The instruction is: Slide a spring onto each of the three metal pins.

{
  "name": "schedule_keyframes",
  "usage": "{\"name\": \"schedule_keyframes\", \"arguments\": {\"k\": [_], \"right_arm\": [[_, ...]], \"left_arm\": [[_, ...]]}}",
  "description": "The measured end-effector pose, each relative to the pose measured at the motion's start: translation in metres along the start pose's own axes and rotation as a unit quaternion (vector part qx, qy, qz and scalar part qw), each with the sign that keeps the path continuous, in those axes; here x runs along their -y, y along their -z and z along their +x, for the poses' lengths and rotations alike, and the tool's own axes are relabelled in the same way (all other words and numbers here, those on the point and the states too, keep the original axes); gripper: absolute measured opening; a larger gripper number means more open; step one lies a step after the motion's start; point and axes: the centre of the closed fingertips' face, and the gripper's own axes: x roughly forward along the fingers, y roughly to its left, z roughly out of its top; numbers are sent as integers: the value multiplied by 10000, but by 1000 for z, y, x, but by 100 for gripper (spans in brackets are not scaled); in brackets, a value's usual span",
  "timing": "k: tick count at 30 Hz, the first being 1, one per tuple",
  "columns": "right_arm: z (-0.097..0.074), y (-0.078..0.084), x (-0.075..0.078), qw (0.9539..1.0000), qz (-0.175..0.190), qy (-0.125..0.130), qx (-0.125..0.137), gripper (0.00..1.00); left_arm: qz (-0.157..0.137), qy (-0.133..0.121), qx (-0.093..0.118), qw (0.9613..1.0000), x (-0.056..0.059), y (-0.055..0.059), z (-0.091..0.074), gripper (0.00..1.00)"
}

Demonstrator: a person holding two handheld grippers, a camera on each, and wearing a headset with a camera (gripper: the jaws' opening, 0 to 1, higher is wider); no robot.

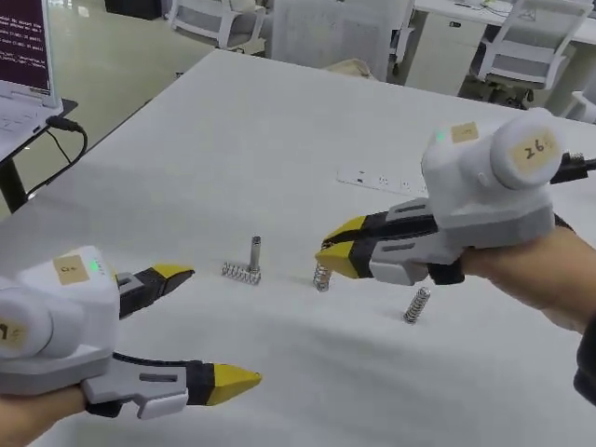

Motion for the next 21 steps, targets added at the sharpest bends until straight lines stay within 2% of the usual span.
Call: {"name": "schedule_keyframes", "arguments": {"k": [5,7,9,10,14,21], "right_arm": [[2,0,10,9998,51,183,22,7],[3,1,19,9993,97,369,41,7],[5,2,24,9990,152,421,65,7],[6,2,31,9982,146,576,87,7],[8,5,43,9965,268,789,109,7],[16,13,56,9948,418,930,76,7]], "left_arm": [[-7,13,-4,10000,0,1,0,84],[-10,6,-5,10000,0,2,1,83],[-20,-2,-5,10000,-1,2,0,83],[-25,-7,-3,10000,-1,2,0,83],[-38,-18,-15,10000,-2,3,0,82],[-54,-22,-28,10000,-4,4,0,81]]}}
